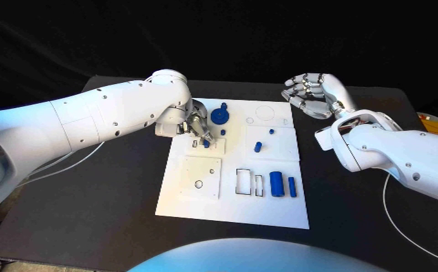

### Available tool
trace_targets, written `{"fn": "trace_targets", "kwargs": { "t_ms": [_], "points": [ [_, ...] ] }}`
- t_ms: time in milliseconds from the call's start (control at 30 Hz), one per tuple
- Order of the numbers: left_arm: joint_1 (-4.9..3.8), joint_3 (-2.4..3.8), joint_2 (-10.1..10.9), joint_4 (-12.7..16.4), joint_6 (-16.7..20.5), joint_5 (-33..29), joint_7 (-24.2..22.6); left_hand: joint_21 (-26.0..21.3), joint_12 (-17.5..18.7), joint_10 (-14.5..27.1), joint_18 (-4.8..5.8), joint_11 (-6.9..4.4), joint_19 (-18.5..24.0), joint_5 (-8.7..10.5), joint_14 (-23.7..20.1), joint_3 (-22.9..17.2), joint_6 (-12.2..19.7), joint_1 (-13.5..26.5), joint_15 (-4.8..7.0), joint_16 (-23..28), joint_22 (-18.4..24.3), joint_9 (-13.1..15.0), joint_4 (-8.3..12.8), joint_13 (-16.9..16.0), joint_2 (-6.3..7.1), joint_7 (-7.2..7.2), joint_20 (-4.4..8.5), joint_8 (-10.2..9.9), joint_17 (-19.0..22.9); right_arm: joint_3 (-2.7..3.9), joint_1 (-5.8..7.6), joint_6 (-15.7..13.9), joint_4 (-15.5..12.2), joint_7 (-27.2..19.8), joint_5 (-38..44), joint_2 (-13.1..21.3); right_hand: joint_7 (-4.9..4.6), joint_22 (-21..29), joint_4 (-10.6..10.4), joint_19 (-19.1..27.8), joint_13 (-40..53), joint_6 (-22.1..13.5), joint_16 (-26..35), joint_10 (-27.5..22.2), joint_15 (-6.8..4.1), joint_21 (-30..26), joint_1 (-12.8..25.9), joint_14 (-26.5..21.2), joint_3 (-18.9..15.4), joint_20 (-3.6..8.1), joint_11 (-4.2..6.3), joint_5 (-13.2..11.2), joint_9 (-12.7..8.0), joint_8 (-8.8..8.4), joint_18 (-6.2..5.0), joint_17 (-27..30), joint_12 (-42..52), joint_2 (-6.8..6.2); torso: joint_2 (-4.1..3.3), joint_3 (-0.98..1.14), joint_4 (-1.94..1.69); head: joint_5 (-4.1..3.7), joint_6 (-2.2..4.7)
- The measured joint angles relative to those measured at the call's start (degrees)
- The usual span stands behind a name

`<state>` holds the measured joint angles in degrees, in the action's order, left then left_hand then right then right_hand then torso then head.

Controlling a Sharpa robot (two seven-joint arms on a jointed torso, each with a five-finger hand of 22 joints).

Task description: Assemble the parts on the task board

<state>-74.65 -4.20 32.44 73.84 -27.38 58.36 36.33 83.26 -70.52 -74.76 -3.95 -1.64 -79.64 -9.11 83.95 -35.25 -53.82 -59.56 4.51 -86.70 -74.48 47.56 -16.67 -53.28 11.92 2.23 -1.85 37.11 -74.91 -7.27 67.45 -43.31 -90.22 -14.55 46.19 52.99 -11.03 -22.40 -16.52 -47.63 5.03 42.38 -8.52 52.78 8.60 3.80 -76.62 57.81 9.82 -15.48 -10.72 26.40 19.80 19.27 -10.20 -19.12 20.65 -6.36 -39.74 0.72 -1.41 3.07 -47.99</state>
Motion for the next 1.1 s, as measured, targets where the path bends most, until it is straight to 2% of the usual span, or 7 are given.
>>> {"fn": "trace_targets", "kwargs": {
  "t_ms": [233,433,900,1100],
  "points": [
    [0.01,0.01,0.1,0.0,0.0,0.0,-0.1,0.0,0.0,0.0,0.00,0.00,0.0,0.00,0.0,0.8,-0.1,0.4,0.00,0.0,0.1,0.1,0.0,-0.1,0.05,-0.07,0.00,0.0,0.0,0.00,0.00,0.0,0.0,0.0,0.0,0.0,-0.18,1.4,0.0,2.5,-0.8,-0.2,0.7,-0.1,0.21,0.0,0.0,-0.2,0.0,-0.39,-0.13,0.0,-0.2,0.48,0.00,0.9,0.2,-0.01,-0.01,-0.01,-0.01,-0.03,-0.05],
    [0.07,-0.01,0.3,0.3,0.0,0.1,-0.1,0.0,-0.2,-0.2,0.00,-0.21,0.0,0.00,0.0,3.0,-0.5,1.7,0.00,0.0,0.1,0.2,-0.2,-0.4,0.18,-0.08,0.00,0.0,0.0,0.00,0.00,0.0,0.0,0.0,0.0,0.1,-0.18,2.4,0.0,4.3,-1.1,-0.2,1.5,-0.2,0.51,0.0,0.2,-0.5,0.0,-0.80,-0.21,0.0,-0.4,0.69,0.00,1.6,0.2,-0.23,-0.01,-0.02,-0.01,-0.03,-0.07],
    [0.24,-0.05,1.3,1.5,0.4,0.5,-0.2,0.0,-0.2,-0.2,0.00,-0.21,0.0,0.00,0.0,4.7,-0.5,2.8,-0.01,0.0,0.1,0.3,-0.2,-0.4,0.23,-0.10,0.00,-0.2,0.0,0.00,-0.01,0.0,0.0,0.0,0.0,0.1,-0.18,2.8,0.0,4.7,-1.2,-0.2,1.8,-0.2,0.72,0.0,0.2,-0.7,0.0,-0.80,-0.21,0.0,-0.4,0.90,0.00,1.9,0.2,-0.23,0.04,0.02,0.00,0.04,-0.04],
    [0.40,0.20,2.2,2.5,0.7,0.8,-0.2,0.0,-0.2,-0.2,0.00,-0.21,0.0,0.00,0.0,5.1,-0.5,2.8,-0.01,0.0,0.1,0.4,-0.1,-0.4,0.23,-0.09,0.00,-0.2,0.0,0.00,-0.03,0.0,0.0,0.0,0.0,0.2,-0.18,2.8,0.0,4.9,-1.2,-0.2,1.8,-0.2,0.72,0.0,0.2,-0.7,0.0,-1.01,-0.21,0.0,-0.4,0.90,0.00,2.0,0.2,-0.23,0.05,0.01,0.00,0.04,0.18]
  ]
}}
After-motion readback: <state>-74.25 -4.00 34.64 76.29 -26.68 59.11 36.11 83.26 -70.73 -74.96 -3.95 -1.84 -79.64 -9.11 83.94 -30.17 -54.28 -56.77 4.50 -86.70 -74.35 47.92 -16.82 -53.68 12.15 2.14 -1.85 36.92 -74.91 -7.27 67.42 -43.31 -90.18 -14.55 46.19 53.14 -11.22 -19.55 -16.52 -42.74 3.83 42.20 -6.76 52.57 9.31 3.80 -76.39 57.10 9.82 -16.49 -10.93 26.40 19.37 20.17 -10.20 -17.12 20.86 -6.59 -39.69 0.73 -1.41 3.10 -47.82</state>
